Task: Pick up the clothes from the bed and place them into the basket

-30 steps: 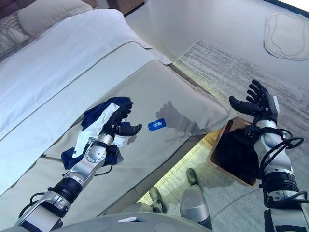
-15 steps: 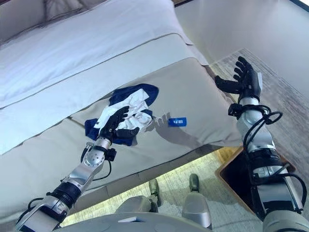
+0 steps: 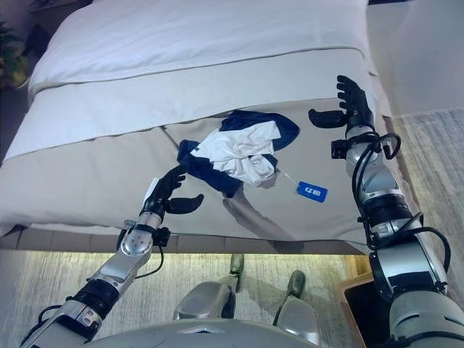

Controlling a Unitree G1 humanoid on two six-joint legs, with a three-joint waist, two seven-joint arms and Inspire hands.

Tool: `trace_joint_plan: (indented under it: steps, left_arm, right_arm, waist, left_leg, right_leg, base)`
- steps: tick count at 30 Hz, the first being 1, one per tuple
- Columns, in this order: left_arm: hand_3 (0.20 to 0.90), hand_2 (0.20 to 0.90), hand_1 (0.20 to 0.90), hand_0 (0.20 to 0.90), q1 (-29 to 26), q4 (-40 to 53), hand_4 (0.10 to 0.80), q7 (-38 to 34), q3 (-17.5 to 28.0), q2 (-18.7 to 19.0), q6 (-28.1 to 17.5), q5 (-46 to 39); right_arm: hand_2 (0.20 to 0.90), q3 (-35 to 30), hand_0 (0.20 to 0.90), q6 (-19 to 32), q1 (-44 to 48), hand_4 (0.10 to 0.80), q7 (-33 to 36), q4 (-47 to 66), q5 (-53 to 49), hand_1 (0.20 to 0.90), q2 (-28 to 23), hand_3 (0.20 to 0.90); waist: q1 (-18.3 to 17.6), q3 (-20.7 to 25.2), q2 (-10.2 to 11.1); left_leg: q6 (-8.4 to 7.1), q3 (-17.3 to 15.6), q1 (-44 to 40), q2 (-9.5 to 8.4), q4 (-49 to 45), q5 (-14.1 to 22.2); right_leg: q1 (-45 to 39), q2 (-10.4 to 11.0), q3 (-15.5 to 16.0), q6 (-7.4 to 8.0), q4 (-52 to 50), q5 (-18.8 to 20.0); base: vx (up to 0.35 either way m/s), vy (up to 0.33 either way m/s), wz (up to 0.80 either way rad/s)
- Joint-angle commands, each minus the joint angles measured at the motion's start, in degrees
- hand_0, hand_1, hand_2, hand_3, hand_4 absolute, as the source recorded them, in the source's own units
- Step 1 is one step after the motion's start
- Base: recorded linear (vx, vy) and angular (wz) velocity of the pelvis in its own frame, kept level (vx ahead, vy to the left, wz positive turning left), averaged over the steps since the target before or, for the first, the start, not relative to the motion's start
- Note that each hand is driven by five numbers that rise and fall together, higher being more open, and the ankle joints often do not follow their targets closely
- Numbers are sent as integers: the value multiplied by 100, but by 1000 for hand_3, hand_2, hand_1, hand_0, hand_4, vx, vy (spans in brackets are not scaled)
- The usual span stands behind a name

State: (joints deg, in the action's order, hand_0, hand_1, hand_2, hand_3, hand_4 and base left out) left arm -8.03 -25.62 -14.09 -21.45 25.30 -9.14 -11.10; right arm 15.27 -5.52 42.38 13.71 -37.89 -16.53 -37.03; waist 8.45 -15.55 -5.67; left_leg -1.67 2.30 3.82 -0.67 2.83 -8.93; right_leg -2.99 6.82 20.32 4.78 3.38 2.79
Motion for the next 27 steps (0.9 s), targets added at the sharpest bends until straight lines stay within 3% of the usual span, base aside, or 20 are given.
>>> trace_joint_plan:
  steps: [1,5,9,17,27]
  left_arm:
    - [900,900,900,900,-264,419,800,-15,456,405,-670,34]
    - [900,900,900,900,-136,681,800,79,489,459,-711,-9]
    - [900,900,900,900,1,933,800,108,536,499,-709,-18]
    - [900,900,900,900,-18,1740,800,2,562,711,-967,182]
    - [900,900,900,900,-44,2146,800,-197,360,670,-981,-50]
  right_arm:
    - [900,355,900,378,1230,800,230,219,349,900,-471,900]
    - [900,673,900,188,1723,800,313,36,658,900,-491,900]
    - [900,875,900,49,1983,800,283,-62,937,900,-452,900]
    - [900,1427,900,-342,2497,800,-26,-17,1682,900,-502,900]
    - [900,1570,900,-552,2393,800,-78,-539,1480,900,-306,900]
  waist:
    - [247,-124,318]
    - [532,-566,255]
    - [718,-824,240]
    - [959,-1425,128]
    - [993,-1425,-31]
  left_leg:
    - [-87,-403,308,-61,-1397,1249]
    - [3,-293,675,-130,-2156,1546]
    - [86,-293,1000,-201,-2794,1911]
    - [478,-434,2028,-508,-4154,2405]
    - [667,-428,3307,-627,-5519,2904]
  right_leg:
    - [561,171,155,-605,-1923,-1186]
    - [754,471,361,-730,-2742,-1495]
    - [955,669,369,-770,-3435,-1840]
    - [2038,1140,410,-795,-5130,-2309]
    - [3313,1203,220,-941,-6200,-2658]
  base:
    - [22,37,39]
    - [80,92,29]
    - [146,70,22]
    - [34,80,19]
    - [12,40,6]
